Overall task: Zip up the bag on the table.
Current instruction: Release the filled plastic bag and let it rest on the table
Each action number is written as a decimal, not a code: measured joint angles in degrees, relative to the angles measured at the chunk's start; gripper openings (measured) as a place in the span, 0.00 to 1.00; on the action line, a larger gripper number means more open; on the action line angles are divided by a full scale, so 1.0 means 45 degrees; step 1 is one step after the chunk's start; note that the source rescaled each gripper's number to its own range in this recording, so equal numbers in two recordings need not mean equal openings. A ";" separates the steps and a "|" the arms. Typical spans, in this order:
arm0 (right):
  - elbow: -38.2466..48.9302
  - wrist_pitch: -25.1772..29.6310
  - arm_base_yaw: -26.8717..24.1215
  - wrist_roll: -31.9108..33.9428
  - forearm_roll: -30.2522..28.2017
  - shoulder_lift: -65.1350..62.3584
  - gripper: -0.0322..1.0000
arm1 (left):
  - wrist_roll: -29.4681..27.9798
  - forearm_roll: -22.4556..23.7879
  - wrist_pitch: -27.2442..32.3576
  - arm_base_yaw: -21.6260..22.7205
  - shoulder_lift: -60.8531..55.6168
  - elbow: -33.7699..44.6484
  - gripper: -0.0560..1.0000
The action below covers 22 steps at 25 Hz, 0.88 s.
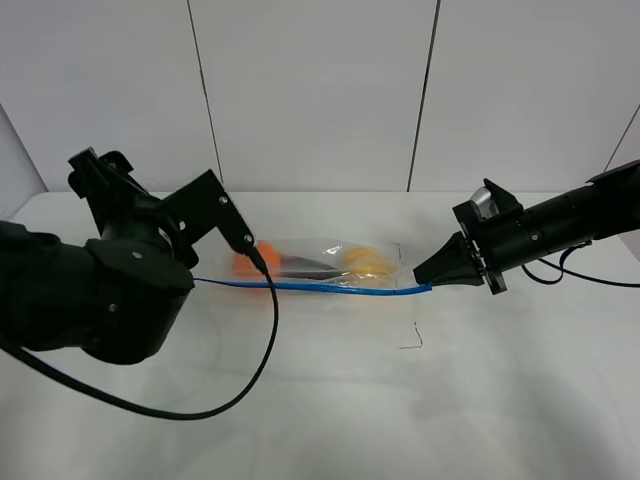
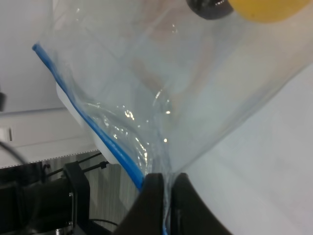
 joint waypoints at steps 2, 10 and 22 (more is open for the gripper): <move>0.0000 -0.0003 0.0000 -0.0013 0.0000 0.0000 0.03 | 0.0519 -0.0552 -0.0224 0.0015 -0.0207 -0.0505 1.00; 0.0000 -0.0003 0.0000 -0.0035 -0.0090 0.0000 0.03 | 0.5086 -0.6680 -0.2011 0.2243 -0.1070 -0.3691 1.00; 0.0000 -0.0014 0.0000 -0.0130 -0.0128 0.0000 0.03 | 1.3235 -1.6416 -0.0355 0.9064 -0.2344 -0.6357 1.00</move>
